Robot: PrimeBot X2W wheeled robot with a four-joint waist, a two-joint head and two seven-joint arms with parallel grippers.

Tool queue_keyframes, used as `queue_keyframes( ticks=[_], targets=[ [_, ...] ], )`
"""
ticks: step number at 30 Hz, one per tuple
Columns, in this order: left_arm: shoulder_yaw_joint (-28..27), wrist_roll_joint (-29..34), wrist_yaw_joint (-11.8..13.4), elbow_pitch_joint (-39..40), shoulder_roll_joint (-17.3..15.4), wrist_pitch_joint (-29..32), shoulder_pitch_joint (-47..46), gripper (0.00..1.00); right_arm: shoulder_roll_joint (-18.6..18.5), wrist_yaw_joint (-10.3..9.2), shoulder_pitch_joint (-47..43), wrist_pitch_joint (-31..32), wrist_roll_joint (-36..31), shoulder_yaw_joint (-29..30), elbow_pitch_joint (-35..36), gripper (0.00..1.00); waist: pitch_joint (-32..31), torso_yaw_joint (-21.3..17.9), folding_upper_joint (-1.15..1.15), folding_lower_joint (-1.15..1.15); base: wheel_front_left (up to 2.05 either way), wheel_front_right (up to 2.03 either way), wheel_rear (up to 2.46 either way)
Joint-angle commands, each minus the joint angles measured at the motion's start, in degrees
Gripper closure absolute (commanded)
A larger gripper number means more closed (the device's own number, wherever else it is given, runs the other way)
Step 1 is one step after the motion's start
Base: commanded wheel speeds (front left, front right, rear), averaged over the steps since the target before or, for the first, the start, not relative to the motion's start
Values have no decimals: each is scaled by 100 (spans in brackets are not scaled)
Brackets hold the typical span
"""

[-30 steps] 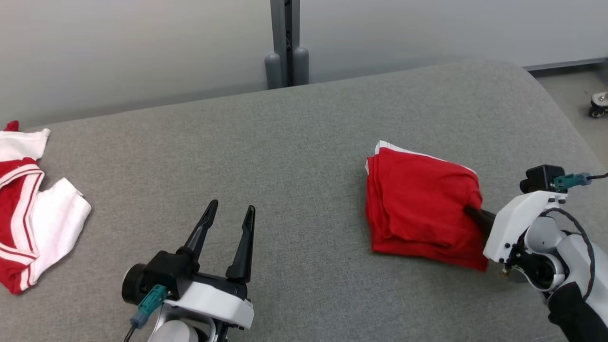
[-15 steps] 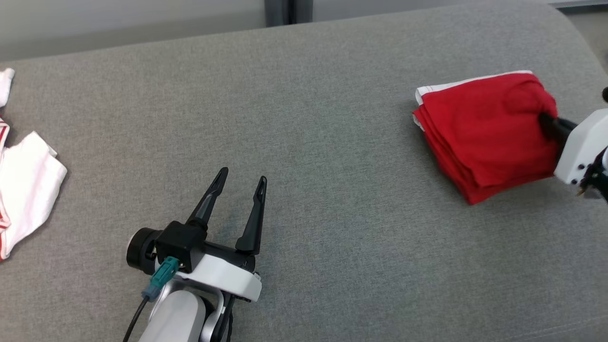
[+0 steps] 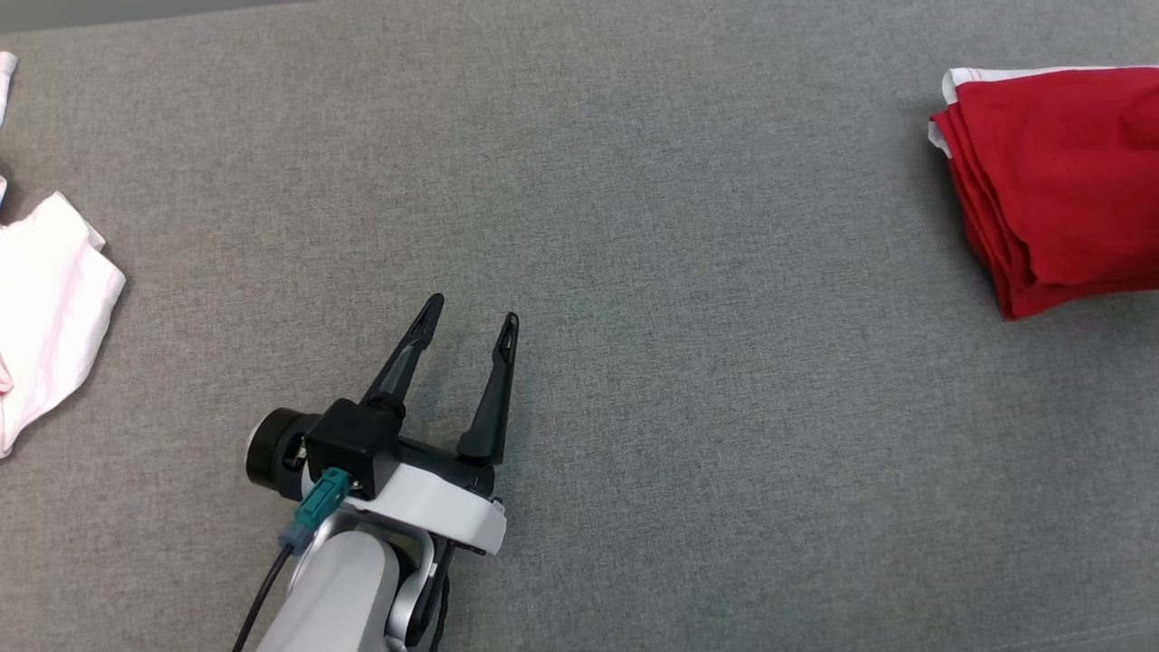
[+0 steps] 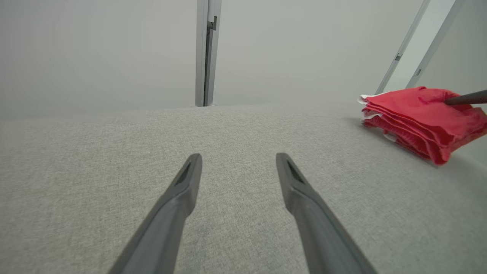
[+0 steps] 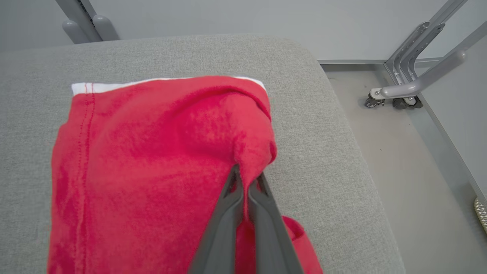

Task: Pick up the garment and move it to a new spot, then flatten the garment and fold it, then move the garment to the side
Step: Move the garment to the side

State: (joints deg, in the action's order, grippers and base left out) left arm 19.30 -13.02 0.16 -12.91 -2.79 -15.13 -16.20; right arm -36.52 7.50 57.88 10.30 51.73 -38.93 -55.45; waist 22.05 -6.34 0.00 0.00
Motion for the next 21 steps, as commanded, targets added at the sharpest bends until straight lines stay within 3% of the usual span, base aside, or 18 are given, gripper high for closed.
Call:
queue_keyframes(
  ticks=[1, 4, 5, 6, 7, 13, 21],
  targets=[
    [-11, 11, 39, 0, -23, -1, -109, 0, -33, -1, 53, -41, -6, -27, -72, 100, -18, -12, 0, 0, 0, 0, 0],
    [10, -20, 34, -17, -22, -1, -97, 0, 7, -1, 129, -101, -8, -118, -314, 100, -61, -34, 0, 0, 0, 0, 0],
    [12, -28, 29, -25, -22, -1, -94, 0, 37, -1, 154, -142, -21, -150, -367, 90, -81, -40, 0, 0, 0, 0, 0],
    [8, -39, 23, -35, -24, -1, -86, 0, 67, -1, 178, -233, -14, -155, -418, 19, -109, -46, 0, 0, 0, 0, 0],
    [5, -47, 16, -42, -23, -1, -74, 0, 90, -1, 181, -292, -4, -172, -468, 0, -135, -51, 0, 0, 0, 0, 0],
    [6, -113, 6, -51, -22, -1, 33, 0, 105, -1, 218, -750, -122, -362, -741, 0, -366, -55, 0, 0, 0, 0, 0],
    [-239, -203, 0, 20, -23, -1, 323, 0, 274, -1, 200, -1985, -360, -475, -853, 0, -961, -26, 0, 0, 0, 0, 0]
  ],
)
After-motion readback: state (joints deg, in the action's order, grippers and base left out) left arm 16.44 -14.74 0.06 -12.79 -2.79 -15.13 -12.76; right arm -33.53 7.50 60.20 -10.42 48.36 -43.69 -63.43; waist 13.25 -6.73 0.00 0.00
